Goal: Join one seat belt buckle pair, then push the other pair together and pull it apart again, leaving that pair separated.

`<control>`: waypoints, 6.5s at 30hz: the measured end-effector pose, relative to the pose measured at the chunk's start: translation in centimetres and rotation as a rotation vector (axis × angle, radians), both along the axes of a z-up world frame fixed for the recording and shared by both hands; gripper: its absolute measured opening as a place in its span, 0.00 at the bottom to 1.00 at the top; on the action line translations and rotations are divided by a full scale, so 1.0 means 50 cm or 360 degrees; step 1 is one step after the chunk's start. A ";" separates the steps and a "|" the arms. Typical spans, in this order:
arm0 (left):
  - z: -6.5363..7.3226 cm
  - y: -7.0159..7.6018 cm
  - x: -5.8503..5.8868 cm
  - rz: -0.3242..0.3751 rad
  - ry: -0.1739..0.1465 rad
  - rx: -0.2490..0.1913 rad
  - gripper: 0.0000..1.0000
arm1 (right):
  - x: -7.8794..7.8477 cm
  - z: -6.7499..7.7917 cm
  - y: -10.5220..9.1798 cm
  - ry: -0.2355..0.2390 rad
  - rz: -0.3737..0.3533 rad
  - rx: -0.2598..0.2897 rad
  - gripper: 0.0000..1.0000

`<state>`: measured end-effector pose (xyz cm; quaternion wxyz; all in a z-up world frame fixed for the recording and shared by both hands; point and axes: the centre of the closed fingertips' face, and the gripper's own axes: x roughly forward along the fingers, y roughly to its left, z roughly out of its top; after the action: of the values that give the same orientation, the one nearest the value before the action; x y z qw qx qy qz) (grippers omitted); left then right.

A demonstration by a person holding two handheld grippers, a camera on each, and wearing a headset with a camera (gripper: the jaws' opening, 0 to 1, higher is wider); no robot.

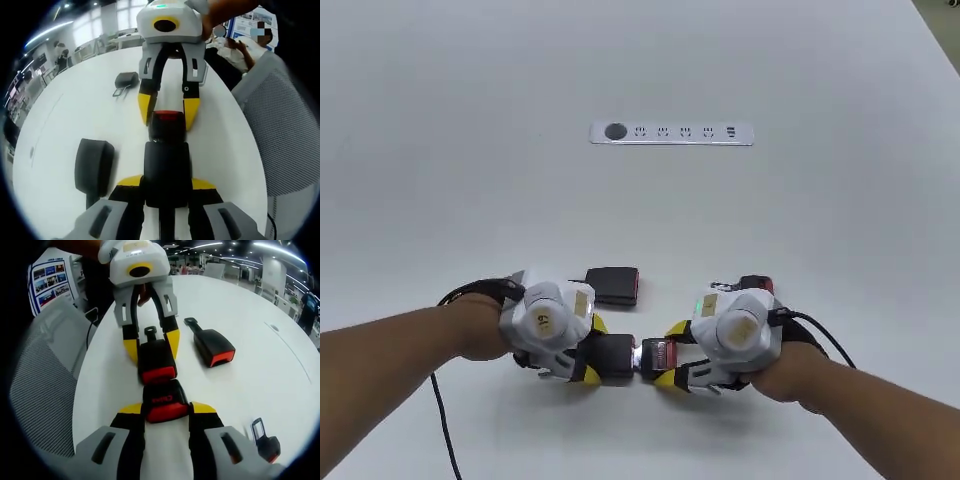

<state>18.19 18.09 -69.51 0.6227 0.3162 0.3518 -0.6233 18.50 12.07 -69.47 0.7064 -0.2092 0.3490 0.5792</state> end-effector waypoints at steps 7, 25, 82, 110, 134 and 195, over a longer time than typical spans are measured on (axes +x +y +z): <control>0.001 -0.002 -0.002 0.0012 0.0021 -0.0045 0.33 | -0.003 0.006 -0.004 0.0013 -0.0002 0.0053 0.32; 0.012 -0.014 -0.008 0.0016 0.0074 -0.0168 0.33 | -0.004 0.005 -0.013 -0.0023 -0.0031 0.0163 0.32; 0.074 -0.032 0.006 0.0203 0.0099 -0.0235 0.65 | 0.000 0.031 -0.057 -0.0032 -0.0249 0.0200 0.65; 0.096 0.024 0.170 0.0288 -0.0112 -0.0157 0.66 | 0.159 0.090 -0.190 -0.0134 -0.0420 0.0190 0.76; 0.022 -0.002 0.194 0.0226 -0.0025 -0.0098 0.64 | 0.173 0.009 -0.270 -0.0012 -0.0281 -0.0035 0.67; 0.010 -0.002 0.202 0.0098 -0.0022 0.0010 0.34 | 0.180 0.006 -0.249 -0.0077 0.0107 -0.0297 0.34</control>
<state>28.27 17.98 -69.00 0.6430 0.3115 0.3590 -0.6005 27.52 -0.38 -69.18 0.6722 -0.2997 0.3770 0.5623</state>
